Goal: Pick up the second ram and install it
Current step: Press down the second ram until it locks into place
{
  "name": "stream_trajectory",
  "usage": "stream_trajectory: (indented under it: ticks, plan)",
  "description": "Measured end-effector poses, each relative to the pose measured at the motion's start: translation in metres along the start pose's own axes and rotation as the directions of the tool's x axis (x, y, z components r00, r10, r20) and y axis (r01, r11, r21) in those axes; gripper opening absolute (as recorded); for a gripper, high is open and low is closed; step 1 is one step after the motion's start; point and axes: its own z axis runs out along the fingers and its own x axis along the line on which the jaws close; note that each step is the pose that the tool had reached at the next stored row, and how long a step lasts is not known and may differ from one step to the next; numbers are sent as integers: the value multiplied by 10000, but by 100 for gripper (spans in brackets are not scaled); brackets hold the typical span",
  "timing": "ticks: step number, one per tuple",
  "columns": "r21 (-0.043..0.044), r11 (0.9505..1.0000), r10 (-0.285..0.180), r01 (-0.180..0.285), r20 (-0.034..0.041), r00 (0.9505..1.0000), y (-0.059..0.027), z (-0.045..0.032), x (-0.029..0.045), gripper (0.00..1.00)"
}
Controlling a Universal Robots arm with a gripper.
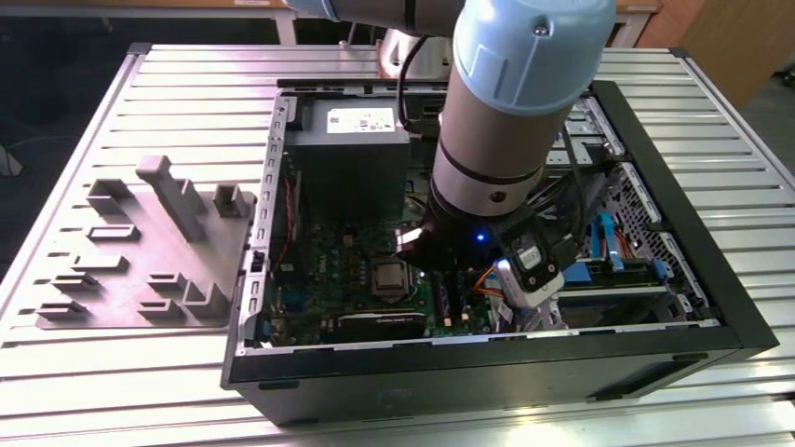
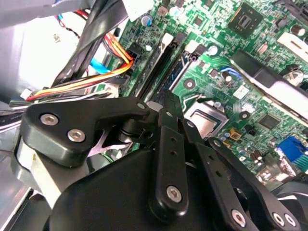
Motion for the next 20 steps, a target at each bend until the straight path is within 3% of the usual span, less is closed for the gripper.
stream_trajectory:
  ticks: [5,20]
  plan:
    - [2,10000,0,0,-1,10000,-1,2,-1,10]
    - [3,10000,-1,1,0,10000,-10,118,-1,10]
